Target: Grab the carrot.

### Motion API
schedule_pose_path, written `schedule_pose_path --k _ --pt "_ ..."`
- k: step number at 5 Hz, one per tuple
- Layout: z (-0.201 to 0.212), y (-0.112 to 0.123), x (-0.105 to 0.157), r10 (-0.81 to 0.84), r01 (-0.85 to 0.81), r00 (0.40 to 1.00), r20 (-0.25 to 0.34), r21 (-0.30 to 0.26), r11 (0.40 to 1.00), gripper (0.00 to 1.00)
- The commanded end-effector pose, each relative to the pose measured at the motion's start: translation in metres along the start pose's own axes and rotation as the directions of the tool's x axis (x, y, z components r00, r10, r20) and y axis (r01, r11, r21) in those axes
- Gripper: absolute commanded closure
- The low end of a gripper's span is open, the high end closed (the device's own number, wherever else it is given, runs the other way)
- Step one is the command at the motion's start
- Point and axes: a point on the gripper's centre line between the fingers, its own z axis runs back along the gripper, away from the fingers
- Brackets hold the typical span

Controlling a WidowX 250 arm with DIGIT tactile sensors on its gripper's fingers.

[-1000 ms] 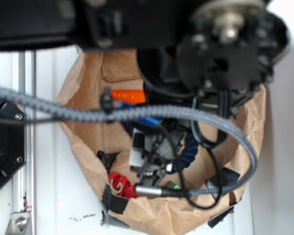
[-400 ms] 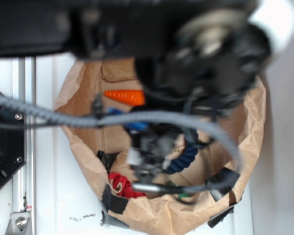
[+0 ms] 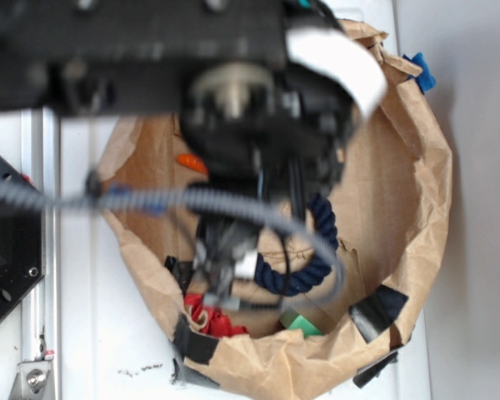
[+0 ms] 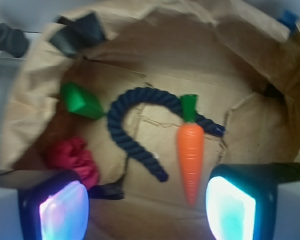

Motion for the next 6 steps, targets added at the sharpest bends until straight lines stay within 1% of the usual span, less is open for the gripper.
schedule_pose_path --k 1,2,3,4,5,6 --pt "-0.028 0.022 -0.005 0.051 -0.051 0.999 0.002 0.033 0.998 0.0" --pt "-0.037 0.012 -0.008 0.046 -0.046 0.999 0.0 0.055 0.997 0.0" --pt "-0.047 0.012 -0.003 0.059 -0.059 0.998 0.0 0.058 0.997 0.0" --pt "-0.054 0.012 0.001 0.108 -0.108 0.994 0.011 0.045 0.993 0.0" --pt "-0.068 0.015 0.01 0.081 -0.08 0.997 -0.01 0.048 0.996 0.0" --pt "-0.08 0.017 0.023 0.059 -0.058 0.998 -0.009 0.072 0.996 0.0"
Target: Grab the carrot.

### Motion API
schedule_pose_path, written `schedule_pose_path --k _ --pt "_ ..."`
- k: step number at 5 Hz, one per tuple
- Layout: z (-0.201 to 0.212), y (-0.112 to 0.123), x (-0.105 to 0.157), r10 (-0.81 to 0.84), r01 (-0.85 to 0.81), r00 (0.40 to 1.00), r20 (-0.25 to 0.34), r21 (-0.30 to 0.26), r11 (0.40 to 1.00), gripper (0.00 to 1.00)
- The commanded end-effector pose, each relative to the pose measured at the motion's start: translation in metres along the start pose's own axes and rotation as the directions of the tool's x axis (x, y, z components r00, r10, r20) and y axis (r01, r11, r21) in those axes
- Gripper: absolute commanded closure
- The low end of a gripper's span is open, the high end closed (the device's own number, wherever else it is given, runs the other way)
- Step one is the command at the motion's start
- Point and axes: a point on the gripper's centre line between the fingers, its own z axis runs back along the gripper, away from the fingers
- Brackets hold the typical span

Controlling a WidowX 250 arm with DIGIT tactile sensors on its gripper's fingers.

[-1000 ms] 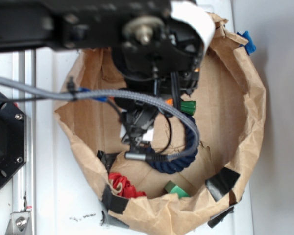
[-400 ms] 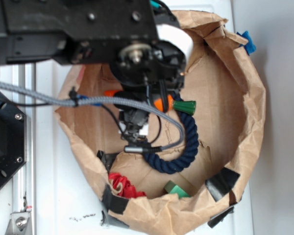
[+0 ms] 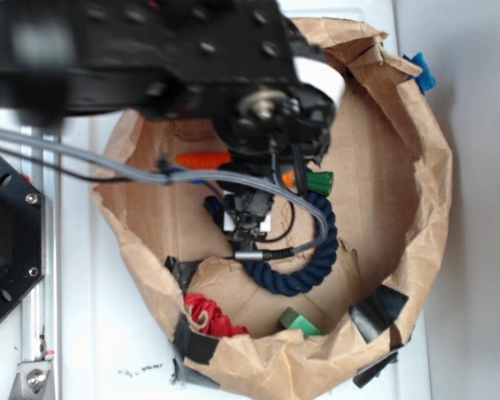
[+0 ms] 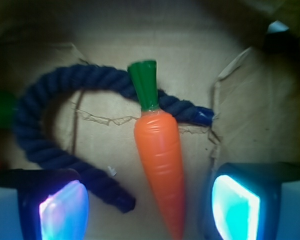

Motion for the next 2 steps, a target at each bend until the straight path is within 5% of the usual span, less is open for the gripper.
schedule_pose_path --k 1,2 --pt "-0.013 -0.011 0.03 -0.061 0.059 0.997 0.041 0.04 0.997 0.0" --pt "-0.023 -0.014 0.033 -0.058 0.057 0.998 0.033 0.027 0.998 0.0"
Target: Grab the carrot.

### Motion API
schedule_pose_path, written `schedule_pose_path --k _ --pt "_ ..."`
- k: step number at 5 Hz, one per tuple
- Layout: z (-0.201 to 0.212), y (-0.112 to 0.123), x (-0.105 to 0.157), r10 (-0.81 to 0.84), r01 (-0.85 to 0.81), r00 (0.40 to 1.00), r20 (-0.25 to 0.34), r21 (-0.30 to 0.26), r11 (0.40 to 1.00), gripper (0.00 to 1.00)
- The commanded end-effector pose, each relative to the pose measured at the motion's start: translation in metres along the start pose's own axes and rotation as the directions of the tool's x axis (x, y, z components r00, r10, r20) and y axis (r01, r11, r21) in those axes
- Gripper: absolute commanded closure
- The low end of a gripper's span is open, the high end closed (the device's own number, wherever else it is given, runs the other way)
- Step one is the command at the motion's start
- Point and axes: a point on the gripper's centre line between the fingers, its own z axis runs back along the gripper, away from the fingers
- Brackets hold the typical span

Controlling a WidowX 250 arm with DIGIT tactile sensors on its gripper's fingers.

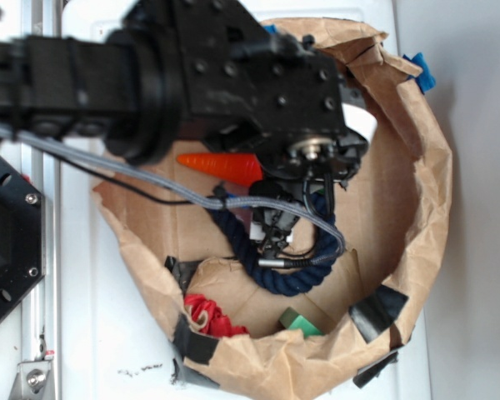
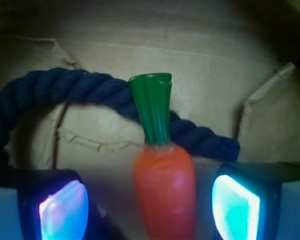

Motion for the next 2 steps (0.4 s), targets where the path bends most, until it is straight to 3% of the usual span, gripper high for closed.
schedule_pose_path --k 1,2 --pt "-0.007 -0.014 0.015 -0.02 0.019 1.0 0.024 0.014 1.0 0.0" --pt "-0.018 -0.012 0.011 -0.009 0.01 1.0 -0.013 0.035 0.999 0.0"
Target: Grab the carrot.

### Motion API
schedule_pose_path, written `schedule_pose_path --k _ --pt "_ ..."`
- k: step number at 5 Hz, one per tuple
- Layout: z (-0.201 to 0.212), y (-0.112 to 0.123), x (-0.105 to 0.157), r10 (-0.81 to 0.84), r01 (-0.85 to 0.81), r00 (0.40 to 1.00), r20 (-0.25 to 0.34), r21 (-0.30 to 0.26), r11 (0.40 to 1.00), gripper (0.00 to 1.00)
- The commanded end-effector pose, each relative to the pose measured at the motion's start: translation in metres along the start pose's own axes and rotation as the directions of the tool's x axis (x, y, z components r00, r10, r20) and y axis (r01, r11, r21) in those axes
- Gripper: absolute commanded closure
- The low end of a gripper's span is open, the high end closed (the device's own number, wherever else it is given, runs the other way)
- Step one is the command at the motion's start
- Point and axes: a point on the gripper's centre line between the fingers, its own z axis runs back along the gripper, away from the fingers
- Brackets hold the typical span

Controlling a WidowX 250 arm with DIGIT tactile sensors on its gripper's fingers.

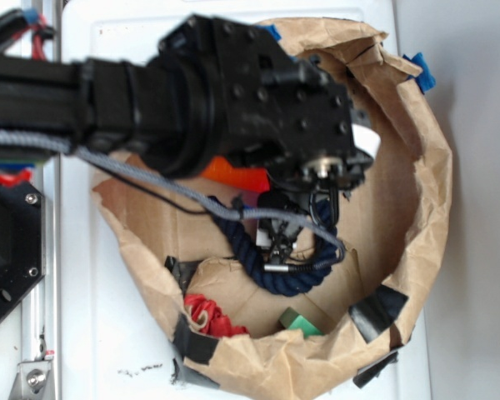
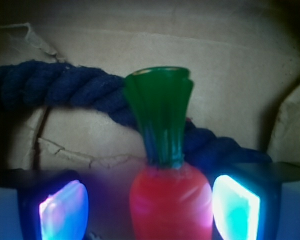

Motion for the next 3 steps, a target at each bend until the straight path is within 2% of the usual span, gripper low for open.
schedule_pose_path --k 1,2,3 --pt "-0.0081 -0.0026 0.0003 0.003 -0.002 1.0 -0.018 0.057 0.998 0.0" --pt "-0.0123 0.0014 -0.0012 0.025 -0.023 0.999 -0.03 0.051 0.998 1.0" --pt "-0.0111 0.0039 0.0029 0.009 -0.007 1.0 -0.028 0.072 0.997 1.0"
